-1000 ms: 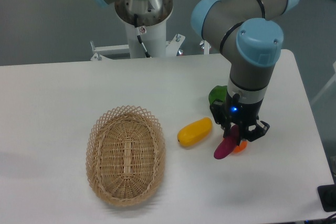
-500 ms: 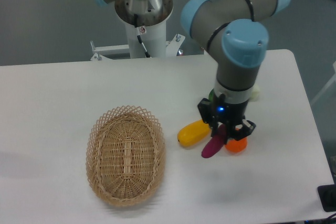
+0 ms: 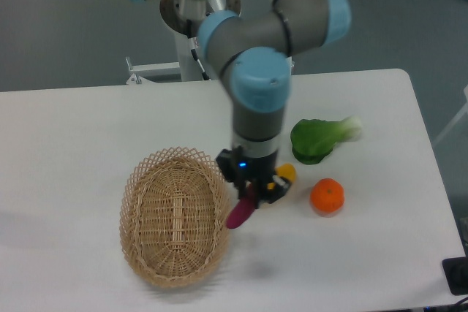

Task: Place the sweet potato in the basket
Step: 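Carry the sweet potato over the wicker basket and lower it, then open the gripper to release the sweet potato into the basket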

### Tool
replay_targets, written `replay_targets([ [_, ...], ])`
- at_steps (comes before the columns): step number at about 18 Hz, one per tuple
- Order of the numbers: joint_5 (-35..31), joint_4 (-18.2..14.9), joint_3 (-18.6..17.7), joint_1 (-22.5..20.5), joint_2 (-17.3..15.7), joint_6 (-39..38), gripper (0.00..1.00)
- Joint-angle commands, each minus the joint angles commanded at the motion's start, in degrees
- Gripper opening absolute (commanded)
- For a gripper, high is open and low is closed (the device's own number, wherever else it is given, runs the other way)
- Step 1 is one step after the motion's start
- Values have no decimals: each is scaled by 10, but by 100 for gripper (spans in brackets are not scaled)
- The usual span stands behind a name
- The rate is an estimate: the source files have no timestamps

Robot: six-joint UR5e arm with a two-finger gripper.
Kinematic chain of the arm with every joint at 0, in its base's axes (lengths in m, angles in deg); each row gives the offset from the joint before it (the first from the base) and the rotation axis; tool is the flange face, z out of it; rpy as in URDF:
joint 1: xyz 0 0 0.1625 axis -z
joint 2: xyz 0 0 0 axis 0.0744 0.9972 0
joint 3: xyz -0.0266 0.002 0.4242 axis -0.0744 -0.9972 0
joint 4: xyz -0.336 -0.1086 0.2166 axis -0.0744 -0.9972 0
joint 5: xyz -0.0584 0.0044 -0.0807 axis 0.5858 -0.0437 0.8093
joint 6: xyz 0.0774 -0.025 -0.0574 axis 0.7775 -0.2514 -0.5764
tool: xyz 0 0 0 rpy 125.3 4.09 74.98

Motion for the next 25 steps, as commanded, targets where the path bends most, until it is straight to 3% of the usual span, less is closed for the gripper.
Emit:
replay_targets([
  [5, -7, 10, -4, 40, 29, -59, 30],
  [9, -8, 21, -9, 64, 54, -57, 30],
  [21, -8, 22, -14, 73, 77, -55, 34],
  [22, -8, 22, -14, 73, 77, -55, 38],
  [23, -8, 22, -12, 74, 76, -55, 48],
  [24, -8, 22, -8, 73, 76, -54, 63],
  [25, -9, 22, -5, 73, 74, -54, 88],
])
